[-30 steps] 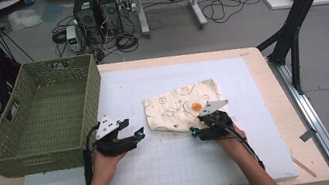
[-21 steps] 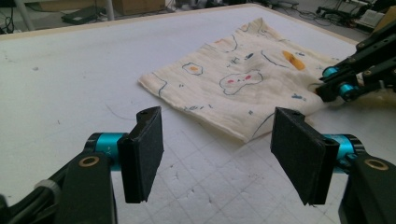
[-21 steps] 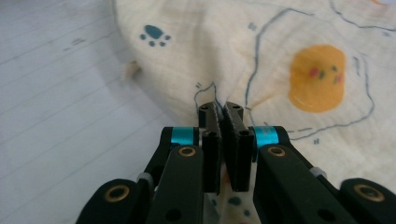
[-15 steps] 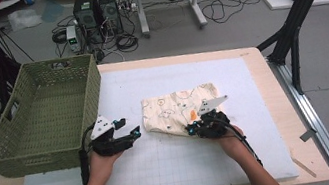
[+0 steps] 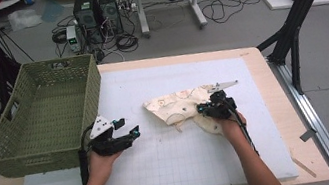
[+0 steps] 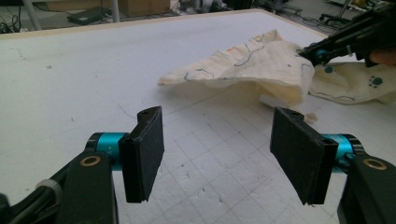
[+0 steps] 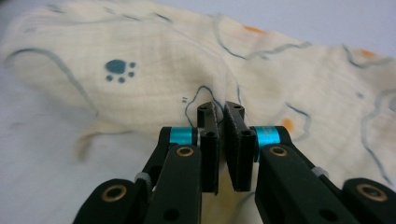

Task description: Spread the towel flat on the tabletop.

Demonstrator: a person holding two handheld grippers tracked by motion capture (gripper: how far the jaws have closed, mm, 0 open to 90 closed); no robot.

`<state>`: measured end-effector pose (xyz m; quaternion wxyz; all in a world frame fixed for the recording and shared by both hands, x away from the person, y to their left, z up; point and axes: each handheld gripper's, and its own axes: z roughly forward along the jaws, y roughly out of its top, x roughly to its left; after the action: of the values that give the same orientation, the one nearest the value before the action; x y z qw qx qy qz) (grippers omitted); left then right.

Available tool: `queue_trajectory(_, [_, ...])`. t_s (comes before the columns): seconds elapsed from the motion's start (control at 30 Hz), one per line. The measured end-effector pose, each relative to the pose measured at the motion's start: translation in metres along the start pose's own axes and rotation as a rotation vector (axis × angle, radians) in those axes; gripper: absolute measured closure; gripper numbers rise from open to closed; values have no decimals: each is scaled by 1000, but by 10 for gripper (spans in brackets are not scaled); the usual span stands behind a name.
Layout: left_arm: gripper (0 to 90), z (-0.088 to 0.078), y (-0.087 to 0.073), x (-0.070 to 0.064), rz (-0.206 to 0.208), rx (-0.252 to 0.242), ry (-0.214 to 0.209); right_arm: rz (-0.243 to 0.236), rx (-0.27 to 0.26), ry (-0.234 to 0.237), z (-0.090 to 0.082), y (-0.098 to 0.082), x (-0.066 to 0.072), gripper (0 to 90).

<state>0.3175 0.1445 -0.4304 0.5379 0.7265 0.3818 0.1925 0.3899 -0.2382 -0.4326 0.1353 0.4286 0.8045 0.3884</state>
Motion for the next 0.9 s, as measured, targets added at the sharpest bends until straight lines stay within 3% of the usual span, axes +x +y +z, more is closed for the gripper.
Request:
queue_trajectory(0.13, [352,2,-1,-1,3,8,-6,-11,23,-38,10,-1,-3,772])
queue_trajectory(0.27, [351,2,-2,-1,4,8,-5,-29,17,-37,6,0,1,658])
queue_trajectory(0.33, [352,2,-2,-1,5,8,-5,-60,-3,-32,0,1,4,602])
queue_trajectory(0.37, [356,2,-2,-1,5,9,-9,-79,-37,-7,-6,4,10,583])
queue_trajectory(0.43, [361,2,-2,-2,11,9,-14,-95,-51,7,-10,5,13,581])
queue_trajectory(0.5, [370,2,-2,-2,12,7,-16,-133,-66,22,-16,6,21,574])
queue_trajectory(0.57, [374,2,-2,-2,13,7,-17,-204,-81,55,-25,7,34,576])
queue_trajectory(0.6, [374,2,-2,-2,12,7,-16,-204,-81,55,-25,7,34,576])
queue_trajectory(0.7, [376,1,-2,-2,10,6,-17,-262,-90,111,-29,8,48,601])
queue_trajectory(0.77, [377,1,-2,-2,12,4,-17,-292,-93,172,-28,9,56,639])
queue_trajectory(0.83, [378,1,-1,-2,11,4,-17,-338,-42,222,-20,7,68,675])
queue_trajectory(0.87, [378,1,-1,-2,12,4,-16,-338,-42,222,-20,7,68,675])
queue_trajectory(0.9, [378,1,-1,-2,12,3,-16,-359,6,210,-11,5,72,697])
